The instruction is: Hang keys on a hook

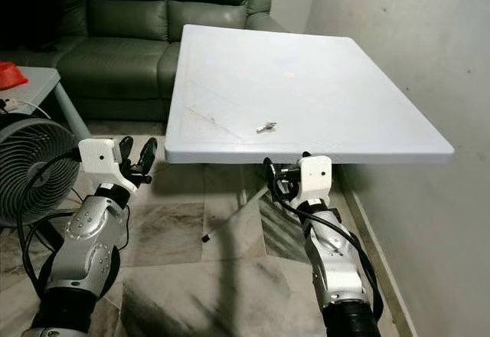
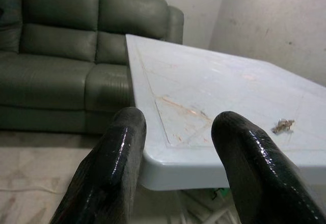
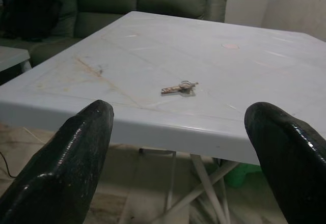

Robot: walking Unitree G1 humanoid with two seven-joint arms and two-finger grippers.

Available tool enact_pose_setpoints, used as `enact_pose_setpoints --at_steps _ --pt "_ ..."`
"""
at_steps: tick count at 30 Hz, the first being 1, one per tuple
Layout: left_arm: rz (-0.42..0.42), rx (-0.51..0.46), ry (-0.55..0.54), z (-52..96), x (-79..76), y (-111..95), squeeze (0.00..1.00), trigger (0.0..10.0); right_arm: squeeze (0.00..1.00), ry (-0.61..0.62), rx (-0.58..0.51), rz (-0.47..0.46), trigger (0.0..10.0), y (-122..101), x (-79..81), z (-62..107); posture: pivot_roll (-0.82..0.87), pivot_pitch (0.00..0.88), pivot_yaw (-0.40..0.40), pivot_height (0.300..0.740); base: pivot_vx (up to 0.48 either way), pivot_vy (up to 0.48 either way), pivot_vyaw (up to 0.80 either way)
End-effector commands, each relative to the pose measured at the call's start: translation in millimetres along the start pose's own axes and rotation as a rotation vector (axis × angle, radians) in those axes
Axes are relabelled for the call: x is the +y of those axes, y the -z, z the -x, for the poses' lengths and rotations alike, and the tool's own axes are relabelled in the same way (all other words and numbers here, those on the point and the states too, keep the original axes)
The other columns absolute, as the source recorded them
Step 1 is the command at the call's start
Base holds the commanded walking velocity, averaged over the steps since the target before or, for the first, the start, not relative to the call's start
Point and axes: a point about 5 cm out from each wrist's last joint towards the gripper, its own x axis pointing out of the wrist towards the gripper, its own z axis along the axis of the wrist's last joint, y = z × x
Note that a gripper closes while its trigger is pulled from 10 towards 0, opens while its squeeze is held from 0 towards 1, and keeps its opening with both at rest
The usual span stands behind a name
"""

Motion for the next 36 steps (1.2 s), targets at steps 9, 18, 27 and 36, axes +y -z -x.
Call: enact_pose_setpoints --at_steps 9,18,27,36 --pt "-0.024 0.012 0.009 -1.2 -2.9 -1.0 0.00 10.0 0.00 0.007 -0.014 -0.003 10.0 -3.0 -3.6 0.2 0.03 0.055 -0.066 0.740 0.263 0.000 0.00" --pt "-0.024 0.017 0.015 -3.3 -4.8 -1.4 0.00 10.0 0.00 -0.020 -0.012 0.072 10.0 -5.5 -4.2 -0.8 0.02 0.063 -0.063 0.740 0.304 0.000 0.00" --pt "-0.021 0.014 0.022 -5.1 -7.8 -2.4 0.00 10.0 0.00 -0.017 -0.026 0.009 10.0 -6.7 -5.1 -1.0 0.02 0.067 -0.064 0.740 0.301 0.000 0.45" --pt "-0.020 0.012 0.019 -5.9 -8.3 -2.9 0.00 10.0 0.00 -0.050 -0.026 0.060 10.0 -8.2 -3.5 -2.6 0.02 0.065 -0.067 0.740 0.300 0.000 0.06"
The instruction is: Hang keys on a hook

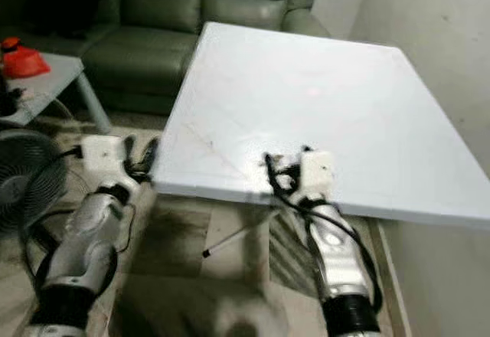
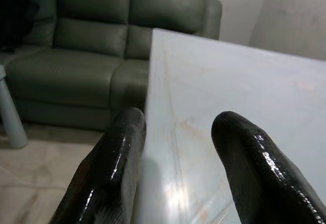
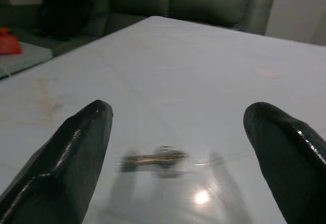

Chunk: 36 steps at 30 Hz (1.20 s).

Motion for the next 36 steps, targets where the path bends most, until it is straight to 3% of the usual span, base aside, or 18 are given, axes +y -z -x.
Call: enact_pose_setpoints --at_steps 1,6,9,22,36 --pt "-0.004 0.001 0.028 -1.3 -9.4 -0.2 0.00 10.0 0.00 0.000 0.000 0.023 10.0 -0.4 -6.2 2.4 0.02 0.065 -0.067 0.740 0.300 0.000 0.50" --pt "0.000 -0.004 0.030 -2.0 -10.3 -0.4 0.00 10.0 0.00 -0.015 -0.013 0.037 10.0 -2.3 -4.0 1.9 0.02 0.063 -0.071 0.740 0.288 0.000 0.80" --pt "0.008 -0.017 0.022 -2.3 -11.0 -1.3 0.00 10.0 0.00 0.009 -0.014 -0.020 10.0 -2.3 -6.3 1.9 0.02 0.062 -0.072 0.740 0.000 0.000 0.00" --pt "-0.022 -0.036 0.049 2.5 -14.3 -0.1 0.00 10.0 0.00 -0.032 -0.010 0.043 10.0 -4.9 -10.1 0.3 0.02 0.063 -0.082 0.740 0.000 0.000 0.00" --pt "-0.015 -0.011 0.184 17.0 -43.4 9.5 0.00 10.0 0.00 -0.137 -0.007 0.150 10.0 -21.6 -17.9 -19.5 0.04 0.117 -0.130 0.740 0.000 0.000 0.00"
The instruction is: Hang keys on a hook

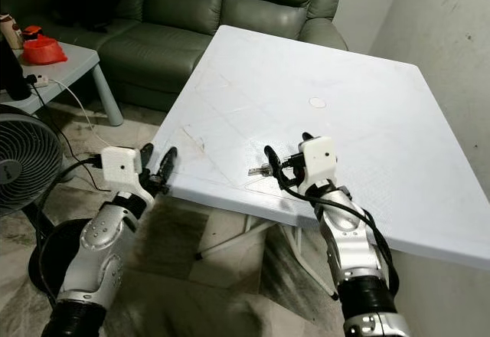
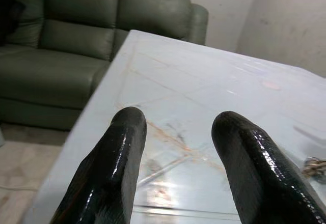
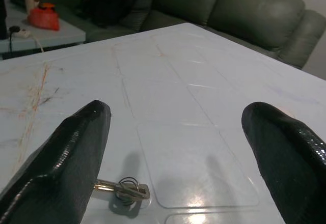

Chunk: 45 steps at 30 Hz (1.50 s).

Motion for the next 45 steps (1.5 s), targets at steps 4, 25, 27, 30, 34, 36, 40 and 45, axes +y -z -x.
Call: enact_pose_setpoints --at_steps 4,25,27,30,34,36,40,45 --pt "-0.005 0.009 0.092 1.2 -18.4 -0.9 0.00 10.0 0.00 -0.104 -0.014 0.056 10.0 -11.9 4.6 -13.1 0.04 0.134 -0.123 0.740 0.000 0.000 0.00" --pt "0.043 0.039 0.183 12.4 -48.6 0.0 0.00 10.0 0.00 -0.244 0.123 -0.072 10.0 -2.7 26.4 -33.1 0.03 0.194 -0.106 0.740 0.000 0.000 0.00" --pt "0.044 0.040 0.184 13.1 -49.4 -0.2 0.00 10.0 0.00 -0.222 0.136 -0.098 10.0 -0.4 27.8 -34.2 0.03 0.197 -0.105 0.740 0.000 0.000 0.00" --pt "0.044 0.041 0.185 13.9 -50.0 -0.8 0.00 10.0 0.00 -0.186 0.150 -0.105 10.0 2.0 28.7 -35.3 0.04 0.199 -0.104 0.740 0.000 0.000 0.00" --pt "0.048 0.043 0.185 14.1 -50.5 -1.2 0.00 10.0 0.00 -0.142 0.172 -0.145 10.0 6.0 27.8 -36.9 0.04 0.199 -0.104 0.740 0.000 0.000 0.00" --pt "0.046 0.044 0.183 13.9 -50.4 -2.0 0.00 10.0 0.00 -0.121 0.173 -0.157 10.0 7.0 25.5 -37.8 0.04 0.200 -0.104 0.740 0.000 0.000 0.00" --pt "0.047 0.044 0.180 13.9 -50.1 -2.6 0.00 10.0 0.00 -0.102 0.182 -0.159 10.0 7.6 22.7 -38.6 0.04 0.200 -0.104 0.740 0.000 0.000 0.00" --pt "0.049 0.044 0.180 13.4 -49.7 -3.5 0.00 10.0 0.00 -0.088 0.204 -0.135 10.0 11.1 15.5 -37.2 0.04 0.199 -0.102 0.740 0.000 0.000 0.00"
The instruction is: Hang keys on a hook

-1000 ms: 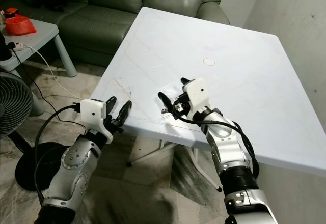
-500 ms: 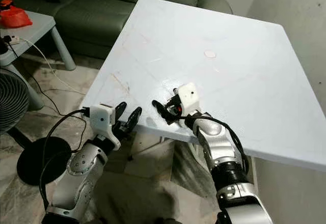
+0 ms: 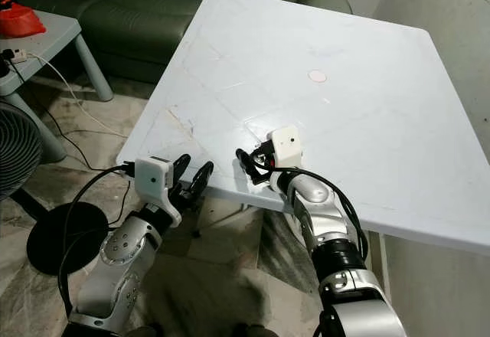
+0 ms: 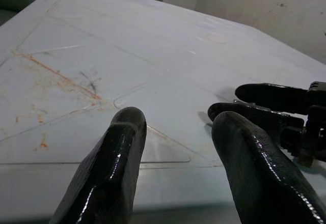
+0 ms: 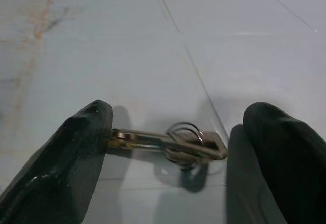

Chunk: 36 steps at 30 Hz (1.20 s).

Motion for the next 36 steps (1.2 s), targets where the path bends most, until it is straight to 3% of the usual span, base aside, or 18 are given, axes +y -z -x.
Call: enact_pose_setpoints --at_steps 1,2,3,4,5,36 --pt "0.003 -0.003 0.011 0.5 -3.2 -1.7 0.00 10.0 0.00 0.021 0.000 0.009 10.0 -1.1 -10.5 3.1 0.04 0.195 -0.102 0.740 0.000 0.000 0.00" --pt "0.003 -0.003 0.010 0.2 -2.9 -1.8 0.00 10.0 0.00 0.020 0.000 0.016 9.4 -1.0 -12.1 3.7 0.04 0.196 -0.103 0.740 0.000 0.000 0.00" --pt "0.002 -0.002 0.010 -0.2 -2.7 -1.9 0.00 10.0 0.00 0.019 -0.001 0.023 7.1 -1.3 -13.3 4.0 0.04 0.196 -0.103 0.740 0.000 0.000 0.00" --pt "0.002 -0.002 0.009 -0.3 -2.6 -2.1 0.00 10.0 0.00 0.023 0.004 0.025 7.1 -0.7 -14.6 4.4 0.04 0.194 -0.103 0.740 0.000 0.000 0.00" --pt "0.002 -0.005 0.008 -0.7 -2.4 -2.6 0.00 10.0 0.00 0.028 0.008 0.024 0.0 -0.1 -17.8 5.9 0.05 0.191 -0.102 0.740 0.000 0.000 0.00" --pt "-0.006 -0.016 0.022 -2.6 -4.0 -4.4 0.00 10.0 0.00 0.039 -0.023 0.040 0.0 -0.5 -22.7 8.2 0.05 0.156 -0.090 0.740 0.000 0.000 0.00"
